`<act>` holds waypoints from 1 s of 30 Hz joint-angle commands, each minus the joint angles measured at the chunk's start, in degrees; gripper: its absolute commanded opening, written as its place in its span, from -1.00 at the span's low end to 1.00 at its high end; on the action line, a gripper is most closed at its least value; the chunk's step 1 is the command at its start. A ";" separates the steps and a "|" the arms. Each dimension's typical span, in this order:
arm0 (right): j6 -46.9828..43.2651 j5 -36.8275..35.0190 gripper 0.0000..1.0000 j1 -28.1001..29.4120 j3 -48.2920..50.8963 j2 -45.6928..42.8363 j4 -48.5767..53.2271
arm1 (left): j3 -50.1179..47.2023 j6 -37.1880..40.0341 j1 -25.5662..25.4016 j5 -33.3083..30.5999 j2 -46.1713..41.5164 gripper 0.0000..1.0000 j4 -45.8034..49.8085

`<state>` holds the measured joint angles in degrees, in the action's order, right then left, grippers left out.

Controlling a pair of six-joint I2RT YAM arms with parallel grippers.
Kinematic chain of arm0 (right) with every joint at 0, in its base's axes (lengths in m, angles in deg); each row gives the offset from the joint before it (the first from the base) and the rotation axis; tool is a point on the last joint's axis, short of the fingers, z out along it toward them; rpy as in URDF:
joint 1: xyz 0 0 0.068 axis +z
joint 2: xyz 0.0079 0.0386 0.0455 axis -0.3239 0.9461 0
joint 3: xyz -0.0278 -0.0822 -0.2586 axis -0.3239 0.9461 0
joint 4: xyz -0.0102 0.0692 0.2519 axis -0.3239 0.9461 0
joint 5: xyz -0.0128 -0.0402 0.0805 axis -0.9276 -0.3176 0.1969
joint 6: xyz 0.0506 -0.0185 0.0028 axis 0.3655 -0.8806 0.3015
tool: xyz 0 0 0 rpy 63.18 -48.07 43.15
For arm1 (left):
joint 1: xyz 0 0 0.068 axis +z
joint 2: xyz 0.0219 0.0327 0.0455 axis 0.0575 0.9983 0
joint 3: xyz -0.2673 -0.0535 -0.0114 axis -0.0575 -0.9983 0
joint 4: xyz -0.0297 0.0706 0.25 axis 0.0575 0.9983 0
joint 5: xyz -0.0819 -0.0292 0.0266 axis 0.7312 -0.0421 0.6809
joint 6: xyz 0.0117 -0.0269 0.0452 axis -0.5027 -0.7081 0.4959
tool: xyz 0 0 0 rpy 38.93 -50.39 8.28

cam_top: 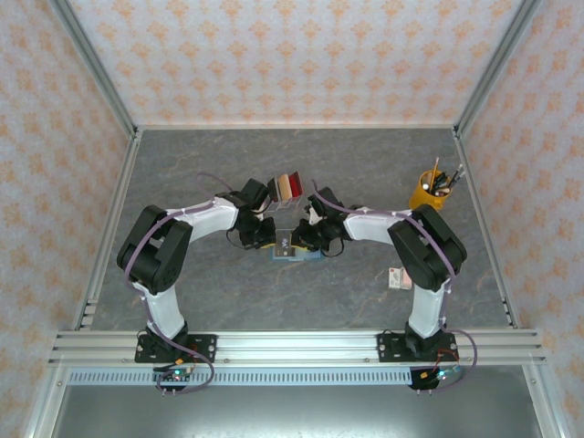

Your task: Take the credit cards out of the card holder

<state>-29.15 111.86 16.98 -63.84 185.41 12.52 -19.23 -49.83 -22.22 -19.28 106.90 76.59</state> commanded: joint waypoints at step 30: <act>-4.73 -5.14 -0.88 -0.89 -0.94 -2.10 7.77 | -3.19 -2.04 -0.59 1.39 -6.34 -0.83 -4.68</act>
<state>-33.31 108.76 16.41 -63.93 182.44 18.22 -20.93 -50.31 -22.22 -19.96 100.96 75.28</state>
